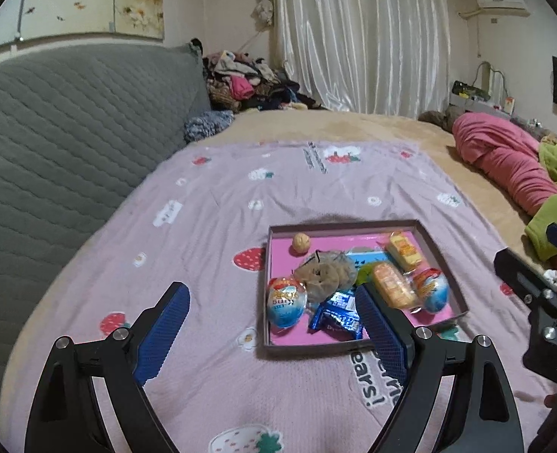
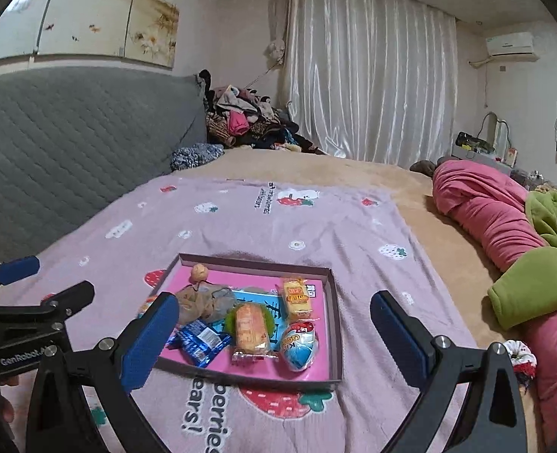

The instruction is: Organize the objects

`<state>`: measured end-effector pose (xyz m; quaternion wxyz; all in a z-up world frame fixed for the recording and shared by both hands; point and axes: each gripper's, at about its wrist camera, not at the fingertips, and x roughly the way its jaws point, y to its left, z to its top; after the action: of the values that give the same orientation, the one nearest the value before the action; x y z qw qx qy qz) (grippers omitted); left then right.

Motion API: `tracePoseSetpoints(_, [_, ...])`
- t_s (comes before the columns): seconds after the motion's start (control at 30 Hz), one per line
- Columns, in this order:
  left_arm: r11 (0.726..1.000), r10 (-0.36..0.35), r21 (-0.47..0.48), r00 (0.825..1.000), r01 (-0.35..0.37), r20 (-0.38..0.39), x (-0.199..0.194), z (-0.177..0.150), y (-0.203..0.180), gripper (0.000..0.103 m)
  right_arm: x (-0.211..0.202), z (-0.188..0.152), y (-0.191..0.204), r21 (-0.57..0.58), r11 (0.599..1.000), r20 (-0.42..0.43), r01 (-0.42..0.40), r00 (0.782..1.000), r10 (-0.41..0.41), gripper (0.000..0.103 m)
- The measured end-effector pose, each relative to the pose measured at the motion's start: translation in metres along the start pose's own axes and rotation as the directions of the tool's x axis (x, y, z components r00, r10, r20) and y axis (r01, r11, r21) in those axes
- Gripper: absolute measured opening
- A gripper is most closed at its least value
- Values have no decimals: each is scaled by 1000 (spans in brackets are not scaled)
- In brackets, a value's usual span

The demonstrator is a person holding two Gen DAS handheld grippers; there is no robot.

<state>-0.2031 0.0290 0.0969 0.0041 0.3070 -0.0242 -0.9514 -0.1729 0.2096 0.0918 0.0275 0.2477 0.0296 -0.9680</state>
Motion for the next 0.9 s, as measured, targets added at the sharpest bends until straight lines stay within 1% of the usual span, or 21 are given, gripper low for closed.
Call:
tracePoseSetpoints(0.03, [1000, 8, -1, 1000, -8, 18, -13, 3, 1, 90, -7, 2, 0, 1, 1000, 2, -1, 1000, 1, 102])
tracePoseSetpoints(0.13, [1000, 25, 9, 999, -25, 39, -39, 10, 2, 90, -24, 9, 1, -9, 1000, 3, -1, 1000, 1, 102])
tracePoseSetpoints(0.2, [999, 32, 15, 999, -33, 39, -53, 13, 3, 90, -36, 14, 1, -8, 1000, 10, -2, 1000, 2, 102])
tracePoseSetpoints(0.33, [999, 44, 2, 996, -45, 72, -89, 16, 8, 90, -63, 22, 0, 4, 1000, 25, -28, 999, 28, 102])
tracePoseSetpoints(0.5, [998, 58, -8, 994, -58, 94, -120, 14, 14, 90, -98, 25, -1, -2, 999, 59, -33, 998, 33, 102])
tracePoseSetpoints(0.57, [999, 50, -18, 994, -49, 99, -133, 12, 17, 90, -111, 26, -1, -3, 999, 74, -33, 997, 33, 102])
tracePoseSetpoints(0.63, [999, 43, -19, 994, -42, 104, -144, 11, 18, 90, -122, 27, -1, -8, 999, 77, -34, 996, 34, 102])
tracePoseSetpoints(0.73, [999, 53, -15, 991, -52, 122, -161, 9, 19, 90, -136, 26, 2, -21, 999, 89, -26, 996, 28, 102])
tracePoseSetpoints(0.9, [998, 58, -6, 991, -58, 117, -182, 7, 20, 90, -158, 26, 9, -39, 999, 94, -27, 995, 31, 102])
